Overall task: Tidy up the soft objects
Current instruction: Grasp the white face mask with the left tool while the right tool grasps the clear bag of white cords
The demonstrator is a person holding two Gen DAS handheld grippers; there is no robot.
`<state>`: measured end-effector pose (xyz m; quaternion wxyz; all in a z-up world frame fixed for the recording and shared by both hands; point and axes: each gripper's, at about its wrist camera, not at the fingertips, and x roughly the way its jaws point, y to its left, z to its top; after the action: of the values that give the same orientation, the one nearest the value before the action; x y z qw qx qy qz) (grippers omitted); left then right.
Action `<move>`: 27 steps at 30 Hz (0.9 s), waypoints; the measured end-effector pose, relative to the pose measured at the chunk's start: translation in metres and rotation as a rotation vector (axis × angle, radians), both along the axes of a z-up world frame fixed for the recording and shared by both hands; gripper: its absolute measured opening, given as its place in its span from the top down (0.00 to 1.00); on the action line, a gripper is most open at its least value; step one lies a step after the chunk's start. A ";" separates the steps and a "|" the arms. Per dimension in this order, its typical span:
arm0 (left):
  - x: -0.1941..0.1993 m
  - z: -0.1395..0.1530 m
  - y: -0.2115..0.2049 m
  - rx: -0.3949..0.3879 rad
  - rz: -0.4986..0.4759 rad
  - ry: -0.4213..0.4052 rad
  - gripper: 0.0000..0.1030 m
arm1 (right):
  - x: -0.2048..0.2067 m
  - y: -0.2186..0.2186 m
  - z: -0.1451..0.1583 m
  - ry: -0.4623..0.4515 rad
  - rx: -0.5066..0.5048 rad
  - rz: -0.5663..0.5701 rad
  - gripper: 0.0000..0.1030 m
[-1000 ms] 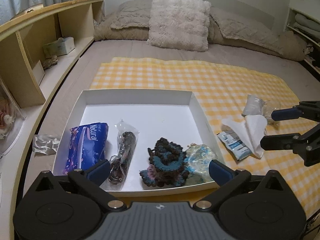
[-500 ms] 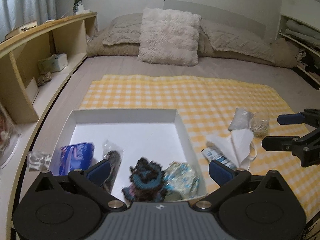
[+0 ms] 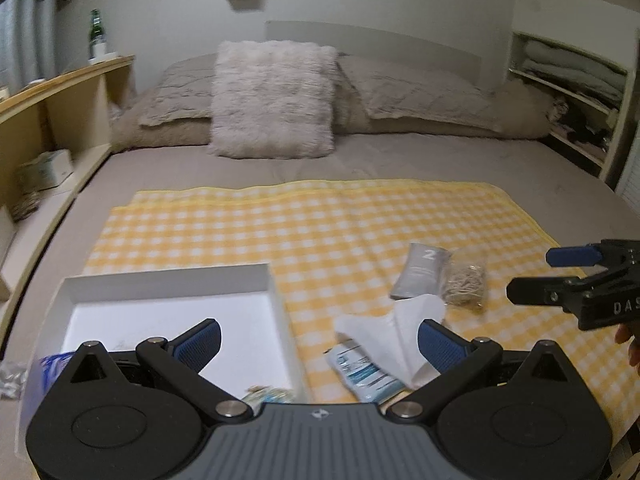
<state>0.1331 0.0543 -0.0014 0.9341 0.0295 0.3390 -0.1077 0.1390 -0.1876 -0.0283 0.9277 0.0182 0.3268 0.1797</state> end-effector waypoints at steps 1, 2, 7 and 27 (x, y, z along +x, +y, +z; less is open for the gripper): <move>0.003 -0.002 -0.007 0.007 -0.014 0.001 0.00 | 0.001 -0.005 -0.001 -0.001 -0.005 -0.021 0.00; 0.005 -0.005 -0.014 0.015 -0.029 0.004 0.00 | 0.002 -0.009 -0.003 -0.002 -0.013 -0.043 0.00; 0.018 -0.028 -0.051 0.074 -0.111 0.033 0.00 | 0.007 -0.035 -0.012 0.011 -0.032 -0.131 0.00; 0.100 -0.146 -0.100 0.089 -0.135 0.296 0.00 | 0.050 -0.097 -0.049 0.085 -0.052 -0.245 0.00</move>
<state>0.2327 -0.0453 -0.1475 0.8625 0.0776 0.4744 -0.1582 0.1892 -0.2847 -0.0771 0.9281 0.0416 0.3658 0.0558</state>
